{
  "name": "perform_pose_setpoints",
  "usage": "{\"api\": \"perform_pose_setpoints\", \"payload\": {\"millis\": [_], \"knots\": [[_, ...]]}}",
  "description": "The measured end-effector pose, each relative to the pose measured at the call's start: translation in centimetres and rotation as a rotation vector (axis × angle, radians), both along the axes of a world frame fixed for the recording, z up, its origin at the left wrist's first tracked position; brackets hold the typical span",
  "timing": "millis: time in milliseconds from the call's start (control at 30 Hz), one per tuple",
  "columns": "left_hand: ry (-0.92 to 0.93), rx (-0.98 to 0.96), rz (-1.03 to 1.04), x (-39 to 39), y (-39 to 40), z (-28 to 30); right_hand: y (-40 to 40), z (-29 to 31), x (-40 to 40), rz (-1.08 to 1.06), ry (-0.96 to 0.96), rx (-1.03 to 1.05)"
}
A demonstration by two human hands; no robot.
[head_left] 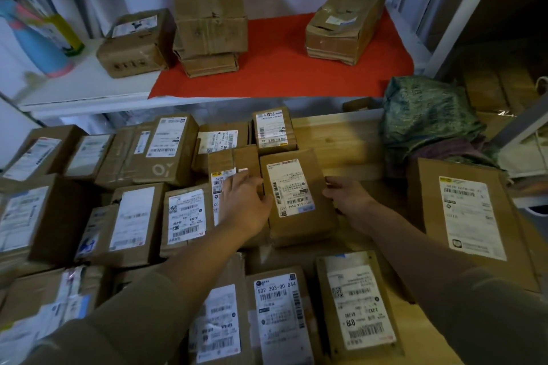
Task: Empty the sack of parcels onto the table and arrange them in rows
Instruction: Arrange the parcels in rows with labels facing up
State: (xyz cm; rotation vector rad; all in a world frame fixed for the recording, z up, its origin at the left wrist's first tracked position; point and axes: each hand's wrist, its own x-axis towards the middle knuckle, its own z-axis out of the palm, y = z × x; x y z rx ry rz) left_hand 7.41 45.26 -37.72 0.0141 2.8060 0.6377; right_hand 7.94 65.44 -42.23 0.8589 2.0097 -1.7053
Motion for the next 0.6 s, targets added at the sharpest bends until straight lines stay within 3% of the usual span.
{"api": "perform_pose_setpoints", "payload": {"millis": [267,600], "knots": [[0.024,-0.051,-0.099,2.0,0.1,0.7,-1.5,2.2,2.7,-0.007,0.095,0.199],[0.047,0.202,-0.238,8.0,3.7,1.9,-1.7,5.5,12.1,-0.083,0.300,0.426]]}}
